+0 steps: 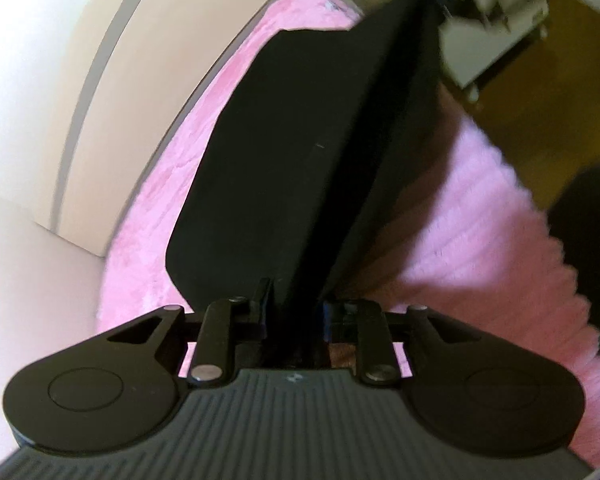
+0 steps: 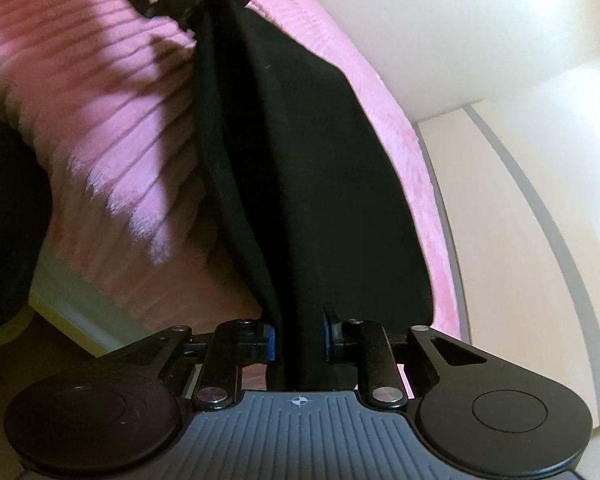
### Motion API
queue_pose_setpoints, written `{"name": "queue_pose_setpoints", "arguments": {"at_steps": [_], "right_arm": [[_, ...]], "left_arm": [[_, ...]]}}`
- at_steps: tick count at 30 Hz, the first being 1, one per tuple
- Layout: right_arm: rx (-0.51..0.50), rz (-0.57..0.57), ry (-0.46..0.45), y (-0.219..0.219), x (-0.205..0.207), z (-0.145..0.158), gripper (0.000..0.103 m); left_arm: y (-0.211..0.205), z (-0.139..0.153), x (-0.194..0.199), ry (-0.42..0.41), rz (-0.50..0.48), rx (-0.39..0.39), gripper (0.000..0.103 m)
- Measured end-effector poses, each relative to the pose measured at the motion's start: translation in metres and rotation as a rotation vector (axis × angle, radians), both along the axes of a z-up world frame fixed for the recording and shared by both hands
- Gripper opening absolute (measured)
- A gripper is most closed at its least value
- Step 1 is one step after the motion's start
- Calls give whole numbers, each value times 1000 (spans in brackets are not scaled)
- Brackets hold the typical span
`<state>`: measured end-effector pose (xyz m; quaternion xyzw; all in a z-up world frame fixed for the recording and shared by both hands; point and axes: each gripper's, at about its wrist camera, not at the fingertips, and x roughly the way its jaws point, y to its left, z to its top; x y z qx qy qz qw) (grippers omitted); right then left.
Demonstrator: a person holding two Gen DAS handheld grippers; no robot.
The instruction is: Fold clothes
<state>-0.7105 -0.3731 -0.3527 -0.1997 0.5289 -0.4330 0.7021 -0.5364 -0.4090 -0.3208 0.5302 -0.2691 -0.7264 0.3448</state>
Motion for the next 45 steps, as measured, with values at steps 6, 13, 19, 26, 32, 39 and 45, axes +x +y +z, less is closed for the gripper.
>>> {"name": "queue_pose_setpoints", "arguments": {"at_steps": [6, 13, 19, 26, 32, 39, 45], "right_arm": [[-1, 8, -22, -4, 1, 18, 19], [68, 26, -38, -4, -11, 33, 18], [285, 29, -64, -31, -17, 114, 17], [505, 85, -83, -64, -27, 227, 16], [613, 76, -89, -83, -28, 282, 16], [564, 1, -97, -124, -42, 326, 16], [411, -10, -89, -223, -86, 361, 16]], "left_arm": [[6, -30, -5, -109, -37, -112, 30], [-7, -35, 0, -111, -118, -99, 18], [-39, 45, -12, -105, -67, 120, 15], [-58, 159, -25, -139, -6, 397, 15], [-78, 213, -27, -108, 27, 503, 16], [-127, 258, -40, -86, -60, 429, 16], [-249, 292, -95, -76, -58, 275, 16]]}}
